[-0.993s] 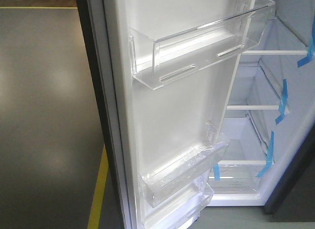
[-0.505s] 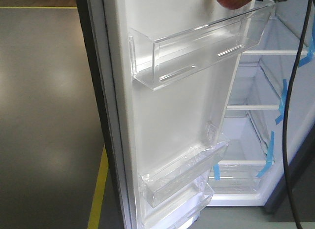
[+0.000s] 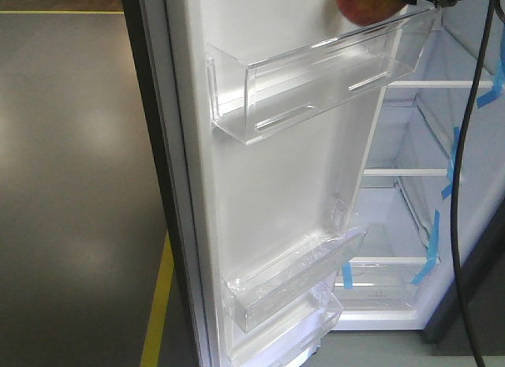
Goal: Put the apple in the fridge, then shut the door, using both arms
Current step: 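Lower the apple into the upper clear door bin and open the right gripper, then withdraw the open right gripper downward away from the door bin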
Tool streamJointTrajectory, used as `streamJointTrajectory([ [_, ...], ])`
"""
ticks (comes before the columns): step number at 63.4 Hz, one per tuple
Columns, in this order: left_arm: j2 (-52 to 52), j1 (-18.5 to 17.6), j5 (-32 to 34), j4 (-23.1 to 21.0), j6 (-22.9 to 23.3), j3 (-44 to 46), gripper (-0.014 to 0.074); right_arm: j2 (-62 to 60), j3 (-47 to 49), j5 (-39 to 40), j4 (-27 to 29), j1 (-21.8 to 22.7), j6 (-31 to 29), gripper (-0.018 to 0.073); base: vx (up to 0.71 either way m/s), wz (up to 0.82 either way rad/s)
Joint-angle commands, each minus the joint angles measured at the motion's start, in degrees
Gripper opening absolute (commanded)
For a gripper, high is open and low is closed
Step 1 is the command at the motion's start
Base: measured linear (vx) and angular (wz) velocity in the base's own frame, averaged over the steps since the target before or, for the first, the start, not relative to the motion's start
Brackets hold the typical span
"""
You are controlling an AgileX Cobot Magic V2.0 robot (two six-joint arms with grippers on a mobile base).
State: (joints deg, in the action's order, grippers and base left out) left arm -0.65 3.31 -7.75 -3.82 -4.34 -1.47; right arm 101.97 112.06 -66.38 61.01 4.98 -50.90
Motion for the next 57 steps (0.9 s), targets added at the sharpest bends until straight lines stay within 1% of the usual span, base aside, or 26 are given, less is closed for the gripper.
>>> streamJointTrajectory([
  [1,-0.8,0.0,4.4,-0.5,0.4,-1.2,-0.0006,-2.4,1.7,1.7,3.3,0.0,0.2,0.0537,0.00,0.00],
  [8,-0.8,0.0,4.4,-0.5,0.4,-1.2,-0.0006,-2.4,1.7,1.7,3.3,0.0,0.2,0.0526,0.00,0.00],
  [14,-0.8,0.0,4.4,-0.5,0.4,-1.2,-0.0006,-2.7,1.8,1.7,4.4,0.1,0.1,0.0505,0.00,0.00],
  [21,-0.8,0.0,4.4,-0.5,0.4,-1.2,-0.0006,-3.9,2.1,1.5,6.2,0.1,-0.2,0.0431,0.00,0.00],
  [27,-0.8,0.0,4.4,-0.5,0.4,-1.2,-0.0006,-6.0,2.1,1.2,7.4,0.2,-0.2,0.0295,0.00,0.00],
  [28,-0.8,0.0,4.4,-0.5,0.4,-1.2,-0.0006,-6.4,2.1,1.0,7.5,0.2,-0.2,0.0255,0.00,0.00],
  [32,-0.8,0.0,4.4,-0.5,0.4,-1.2,-0.0006,-8.4,2.0,0.3,7.5,0.2,-0.3,0.0139,0.00,0.00],
  [33,-0.8,0.0,4.4,-0.5,0.4,-1.2,-0.0006,-9.1,2.0,-0.1,7.4,0.2,-0.4,0.0094,0.00,0.00],
  [37,-0.8,0.0,4.4,-0.5,0.4,-1.2,-0.0006,-11.0,2.0,-1.3,7.0,0.2,-0.9,-0.0018,0.00,0.00],
  [41,-0.8,0.0,4.4,-0.5,0.4,-1.2,-0.0006,-12.9,2.0,-3.0,6.2,0.2,-1.2,-0.0015,0.00,0.00],
  [49,-0.8,0.1,4.6,-0.5,0.4,-1.2,-0.0006,-17.7,1.9,-5.2,3.0,0.2,-1.5,-0.0005,0.00,0.00],
  [53,-0.8,0.1,5.1,-0.9,0.6,-1.2,-0.0006,-20.6,0.8,-4.7,1.8,0.2,-2.0,-0.0005,0.00,0.00],
  [57,-0.8,0.1,5.7,-1.5,1.4,-1.2,-0.0006,-24.1,-2.5,-3.2,1.2,0.2,-3.1,-0.0005,0.00,0.00],
])
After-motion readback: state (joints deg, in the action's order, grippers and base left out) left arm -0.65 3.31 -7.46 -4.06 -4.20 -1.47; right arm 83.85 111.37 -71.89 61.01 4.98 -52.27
